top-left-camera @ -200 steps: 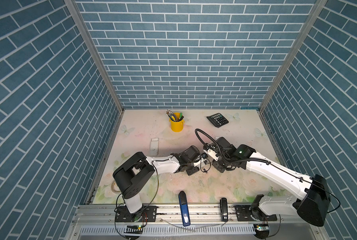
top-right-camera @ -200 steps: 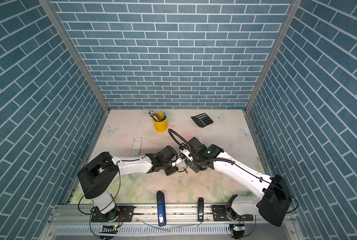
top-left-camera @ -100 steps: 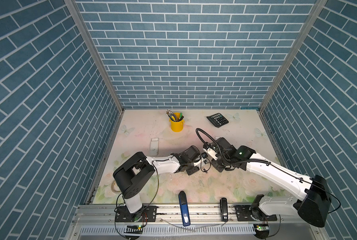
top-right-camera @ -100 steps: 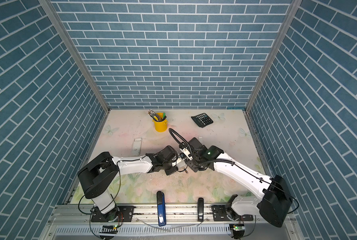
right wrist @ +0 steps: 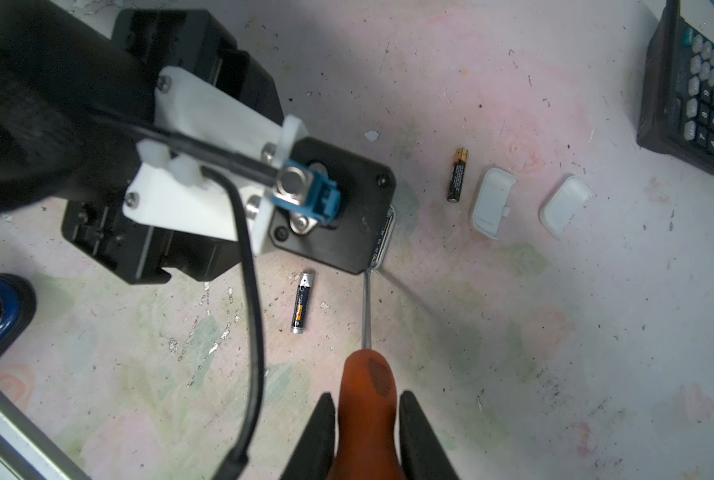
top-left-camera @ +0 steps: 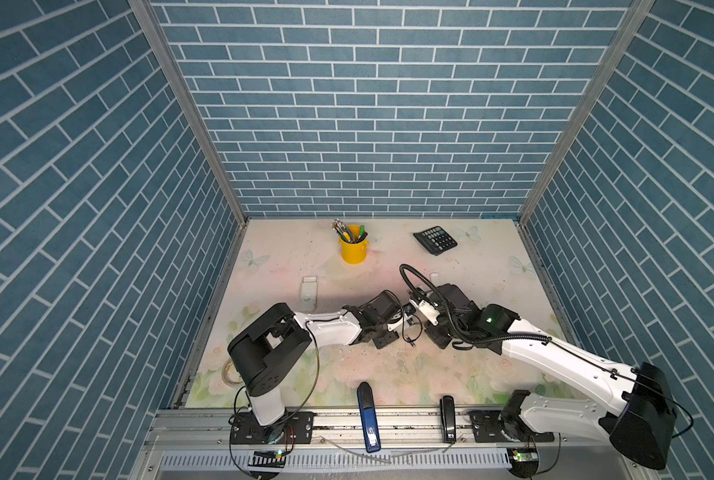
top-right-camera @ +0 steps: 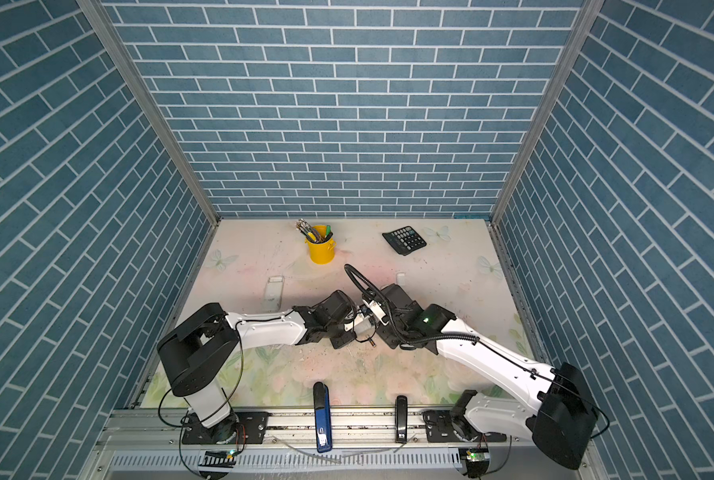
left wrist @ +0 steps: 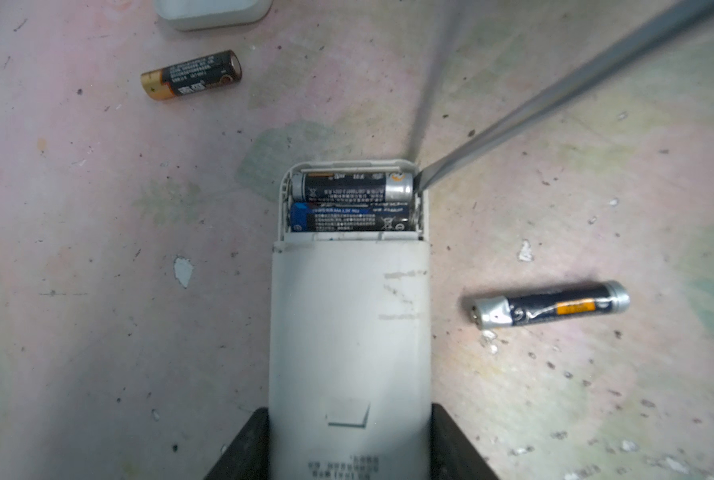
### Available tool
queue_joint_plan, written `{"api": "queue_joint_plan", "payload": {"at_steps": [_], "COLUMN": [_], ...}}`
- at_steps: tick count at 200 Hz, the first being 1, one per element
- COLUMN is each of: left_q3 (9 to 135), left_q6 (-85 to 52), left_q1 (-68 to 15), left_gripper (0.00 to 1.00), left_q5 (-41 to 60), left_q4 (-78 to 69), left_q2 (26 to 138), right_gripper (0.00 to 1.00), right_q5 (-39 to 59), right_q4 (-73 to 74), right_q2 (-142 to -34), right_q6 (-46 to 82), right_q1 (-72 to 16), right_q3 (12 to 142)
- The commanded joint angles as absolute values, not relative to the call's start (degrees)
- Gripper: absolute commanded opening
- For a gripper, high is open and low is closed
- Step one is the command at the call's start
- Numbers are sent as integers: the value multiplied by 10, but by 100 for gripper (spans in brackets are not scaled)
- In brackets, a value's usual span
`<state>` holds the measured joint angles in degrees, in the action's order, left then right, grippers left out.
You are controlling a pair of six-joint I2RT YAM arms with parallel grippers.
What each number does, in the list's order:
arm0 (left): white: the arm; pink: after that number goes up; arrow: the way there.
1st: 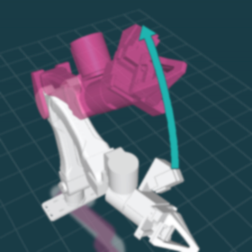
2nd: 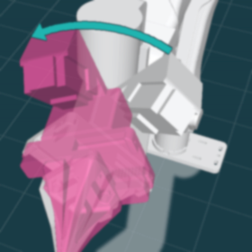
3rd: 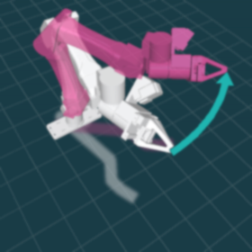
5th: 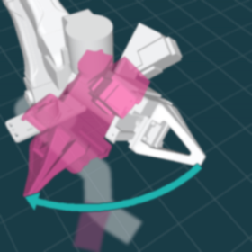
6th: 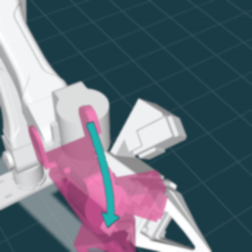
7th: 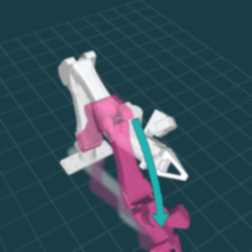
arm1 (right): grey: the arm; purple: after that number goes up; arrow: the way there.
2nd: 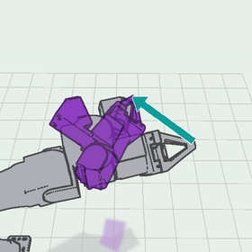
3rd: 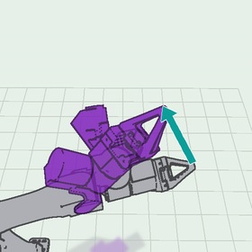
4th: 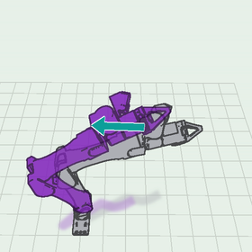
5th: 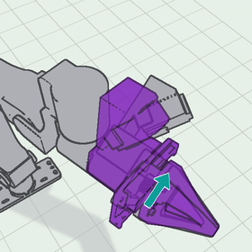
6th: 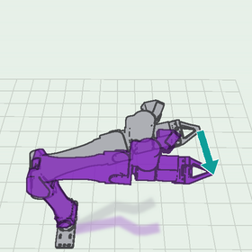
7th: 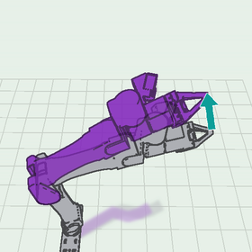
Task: Unload the batteries from the remote control
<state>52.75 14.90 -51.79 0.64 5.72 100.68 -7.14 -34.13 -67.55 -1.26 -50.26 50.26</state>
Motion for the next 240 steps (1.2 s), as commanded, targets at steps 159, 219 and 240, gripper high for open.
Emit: {"api": "queue_joint_plan", "payload": {"at_steps": [159, 219, 240], "left_q3": [520, 521, 521], "left_q6": [178, 178, 178], "left_q1": [-536, -537, -537], "left_gripper": [1, 0, 0], "left_q5": [39, 38, 37], "left_q4": [134, 134, 134], "left_q2": [1057, 1057, 1057], "right_gripper": [0, 0, 0], "right_q5": [-93, -98, -99], "right_q4": [-253, -258, -261], "right_q2": [-654, -649, -650], "right_q6": [-25, -32, -34], "right_q1": [-505, -505, -505], "right_q3": [539, 551, 554]}}
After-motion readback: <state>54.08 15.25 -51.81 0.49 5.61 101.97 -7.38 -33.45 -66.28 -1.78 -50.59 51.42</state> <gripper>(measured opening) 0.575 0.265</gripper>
